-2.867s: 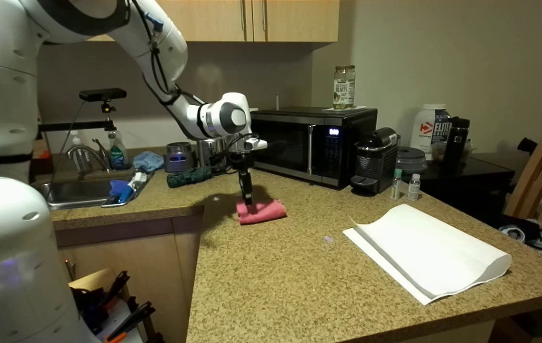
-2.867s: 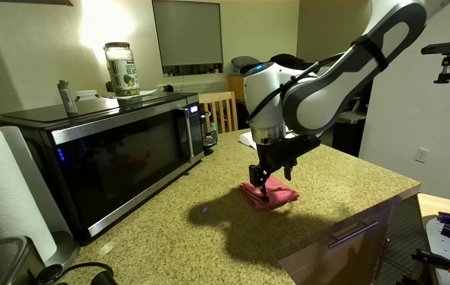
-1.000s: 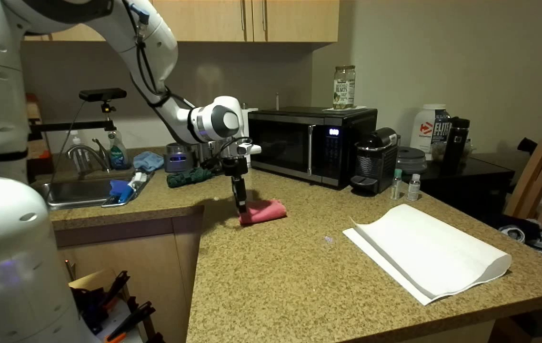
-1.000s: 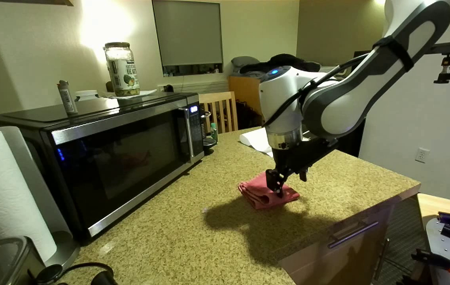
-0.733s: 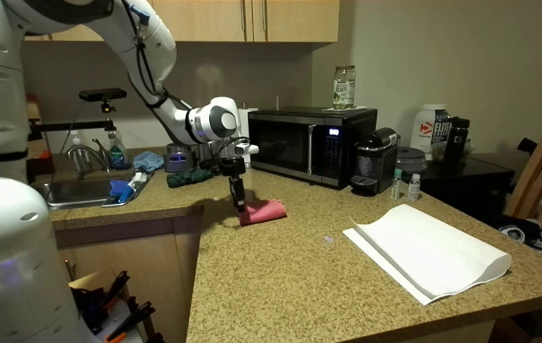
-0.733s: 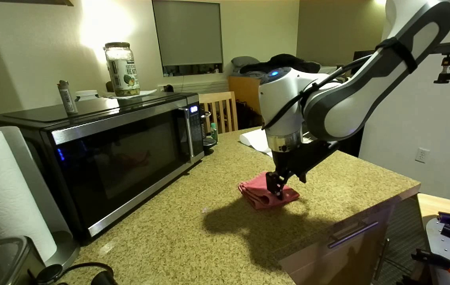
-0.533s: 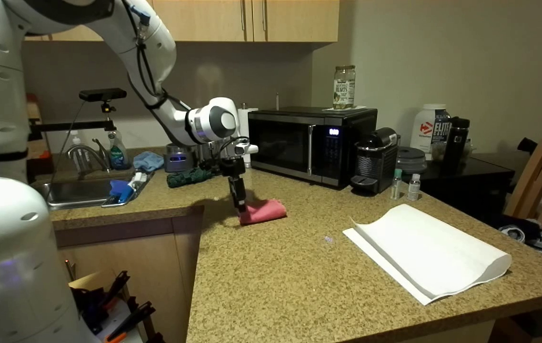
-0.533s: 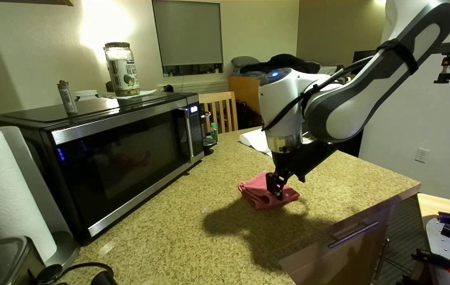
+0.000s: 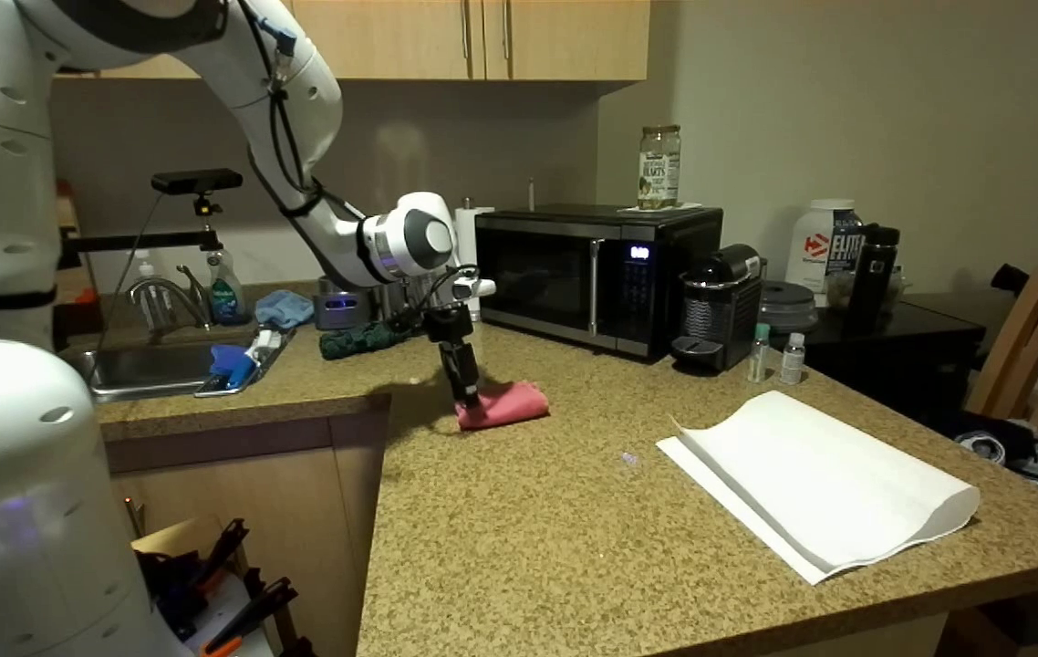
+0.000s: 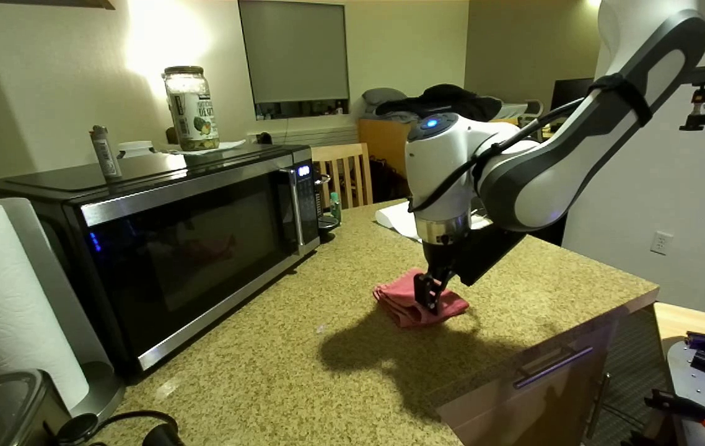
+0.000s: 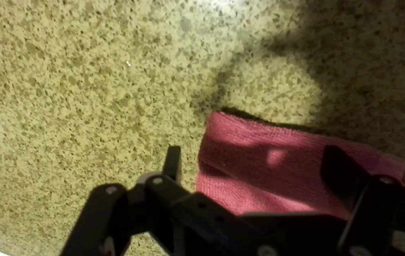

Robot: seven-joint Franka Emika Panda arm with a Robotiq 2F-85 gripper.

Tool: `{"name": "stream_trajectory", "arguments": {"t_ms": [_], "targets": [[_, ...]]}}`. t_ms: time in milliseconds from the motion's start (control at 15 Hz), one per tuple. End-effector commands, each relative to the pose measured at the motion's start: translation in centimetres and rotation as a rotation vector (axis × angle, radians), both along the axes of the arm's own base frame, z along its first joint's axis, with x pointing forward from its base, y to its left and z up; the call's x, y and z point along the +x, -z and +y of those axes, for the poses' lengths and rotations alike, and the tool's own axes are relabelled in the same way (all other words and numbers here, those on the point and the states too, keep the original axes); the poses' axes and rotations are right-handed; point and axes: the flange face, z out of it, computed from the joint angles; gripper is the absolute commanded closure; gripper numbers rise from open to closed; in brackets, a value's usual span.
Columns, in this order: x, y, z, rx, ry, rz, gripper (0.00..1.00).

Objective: Fold the cloth

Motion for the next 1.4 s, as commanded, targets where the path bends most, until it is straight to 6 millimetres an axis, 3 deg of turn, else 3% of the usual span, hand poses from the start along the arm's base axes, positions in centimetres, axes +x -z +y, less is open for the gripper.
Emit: {"name": "stream_trajectory", "arguments": {"t_ms": [0,467,1000,1333], "targets": [[0.6,1.2,0.4,-0.004,-0.082,-0.027,0.0],[1.0,3.4,-0.6,-0.043,-0.155,-0.024,0.0],[2.2,-0.1,-4.8,-0.056,-0.13,-0.09,0.0],[0.7,-2.5,-4.9,-0.093,-0.183,-0.113,0.0]]}}
